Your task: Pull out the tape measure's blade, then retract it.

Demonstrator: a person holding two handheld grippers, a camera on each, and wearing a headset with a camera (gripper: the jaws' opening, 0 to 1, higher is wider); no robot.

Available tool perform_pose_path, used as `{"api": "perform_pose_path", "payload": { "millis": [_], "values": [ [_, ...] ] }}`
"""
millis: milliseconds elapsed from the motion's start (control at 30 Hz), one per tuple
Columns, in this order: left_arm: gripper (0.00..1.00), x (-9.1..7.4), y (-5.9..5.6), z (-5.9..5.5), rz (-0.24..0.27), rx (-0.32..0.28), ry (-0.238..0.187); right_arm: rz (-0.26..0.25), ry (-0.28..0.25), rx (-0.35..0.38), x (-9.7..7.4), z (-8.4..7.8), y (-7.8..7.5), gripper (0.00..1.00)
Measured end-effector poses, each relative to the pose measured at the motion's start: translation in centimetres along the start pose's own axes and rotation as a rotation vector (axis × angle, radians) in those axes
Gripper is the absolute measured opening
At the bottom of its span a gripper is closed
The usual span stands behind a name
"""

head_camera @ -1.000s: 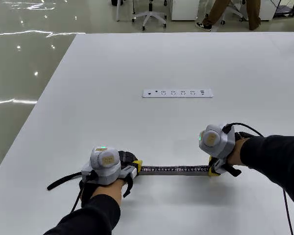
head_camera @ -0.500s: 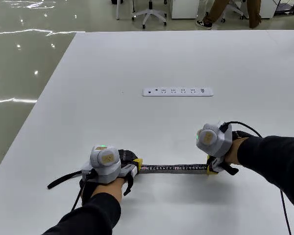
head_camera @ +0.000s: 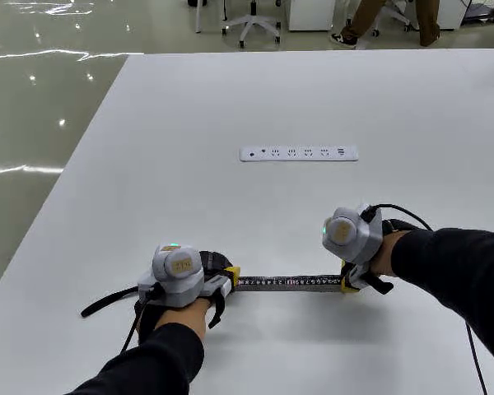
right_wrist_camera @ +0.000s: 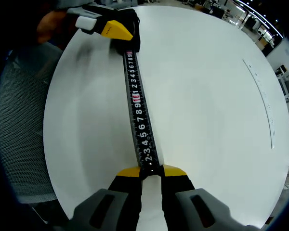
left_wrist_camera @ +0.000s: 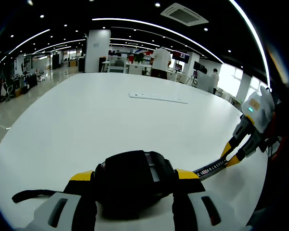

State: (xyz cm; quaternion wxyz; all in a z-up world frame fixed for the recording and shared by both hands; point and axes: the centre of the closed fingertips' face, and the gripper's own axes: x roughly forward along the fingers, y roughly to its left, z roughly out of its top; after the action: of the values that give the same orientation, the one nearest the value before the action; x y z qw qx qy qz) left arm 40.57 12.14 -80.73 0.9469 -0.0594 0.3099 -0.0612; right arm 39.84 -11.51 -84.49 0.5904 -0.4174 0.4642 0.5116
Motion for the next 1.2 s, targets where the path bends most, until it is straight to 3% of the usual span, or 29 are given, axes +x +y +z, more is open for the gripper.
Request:
{"api": "perform_pose_path", "payload": {
  "millis": [300, 500, 1200],
  "values": [
    [0.6, 0.0, 0.0, 0.0, -0.003, -0.001, 0.005, -0.011, 0.037, -0.04, 0.2, 0.4, 0.1, 0.1],
    [0.6, 0.1, 0.0, 0.0, -0.003, -0.002, 0.006, -0.007, -0.004, -0.025, 0.2, 0.6, 0.0, 0.1],
    [0.6, 0.0, 0.1, 0.0, -0.009, -0.004, -0.004, -0.012, -0.031, -0.041, 0.3, 1.9, 0.5, 0.09]
  ]
}}
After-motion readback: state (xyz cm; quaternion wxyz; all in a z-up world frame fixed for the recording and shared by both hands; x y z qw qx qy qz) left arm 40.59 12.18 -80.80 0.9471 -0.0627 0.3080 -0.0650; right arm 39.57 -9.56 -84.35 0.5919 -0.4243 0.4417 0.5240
